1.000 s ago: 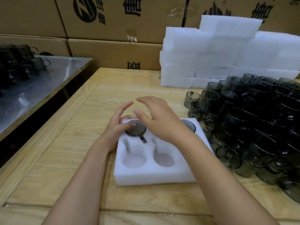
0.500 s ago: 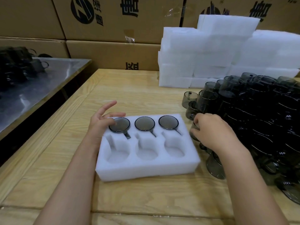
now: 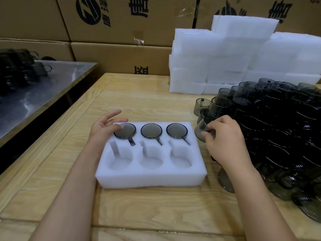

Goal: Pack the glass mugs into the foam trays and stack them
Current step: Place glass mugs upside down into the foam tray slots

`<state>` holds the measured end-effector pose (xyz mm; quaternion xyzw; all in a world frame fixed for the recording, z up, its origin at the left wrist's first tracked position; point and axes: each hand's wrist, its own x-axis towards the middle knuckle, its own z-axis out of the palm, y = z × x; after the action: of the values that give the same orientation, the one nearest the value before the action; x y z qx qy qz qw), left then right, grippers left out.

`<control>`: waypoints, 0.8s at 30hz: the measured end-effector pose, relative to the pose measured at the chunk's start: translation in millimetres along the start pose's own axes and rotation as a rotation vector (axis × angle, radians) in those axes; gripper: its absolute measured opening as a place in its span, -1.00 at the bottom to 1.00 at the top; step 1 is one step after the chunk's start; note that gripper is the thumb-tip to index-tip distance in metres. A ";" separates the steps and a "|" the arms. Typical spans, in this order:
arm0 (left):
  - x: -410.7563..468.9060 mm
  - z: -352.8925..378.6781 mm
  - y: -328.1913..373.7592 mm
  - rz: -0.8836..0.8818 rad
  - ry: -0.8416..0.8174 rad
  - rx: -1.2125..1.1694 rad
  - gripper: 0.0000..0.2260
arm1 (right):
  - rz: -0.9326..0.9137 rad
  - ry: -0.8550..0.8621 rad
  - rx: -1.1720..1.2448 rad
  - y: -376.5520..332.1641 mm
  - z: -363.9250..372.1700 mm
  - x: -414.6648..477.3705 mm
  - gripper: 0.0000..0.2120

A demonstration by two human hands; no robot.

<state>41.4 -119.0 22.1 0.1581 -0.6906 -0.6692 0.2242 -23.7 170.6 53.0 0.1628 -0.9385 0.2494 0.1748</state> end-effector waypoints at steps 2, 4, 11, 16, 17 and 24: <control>-1.0 -0.2 -1.0 0.009 0.023 -0.013 -0.61 | -0.055 0.075 0.110 -1.1 -2.0 -0.3 -0.92; -3.0 0.8 -1.8 0.000 0.040 -0.060 -0.62 | -0.114 0.176 0.204 -4.2 -5.1 -1.9 -0.95; -5.5 2.5 -2.9 -0.015 0.042 -0.134 -0.65 | -0.148 -0.020 0.679 -3.7 -11.1 -2.2 -0.78; -10.0 3.3 1.7 -0.045 -0.015 -0.079 -0.68 | -0.164 -0.118 0.822 -3.3 -15.0 -2.6 -0.77; -12.4 3.0 4.2 -0.022 -0.038 0.008 -0.70 | -0.179 -0.132 0.853 -4.0 -15.3 -3.2 -0.77; -47.6 38.6 64.0 0.385 -0.351 0.457 -0.49 | -0.285 -0.209 0.907 -11.1 -14.6 -7.8 -0.80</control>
<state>66.9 -57.9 80.9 -0.0464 -0.8678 -0.4596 0.1832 -8.8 170.8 66.2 0.3737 -0.7162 0.5890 0.0235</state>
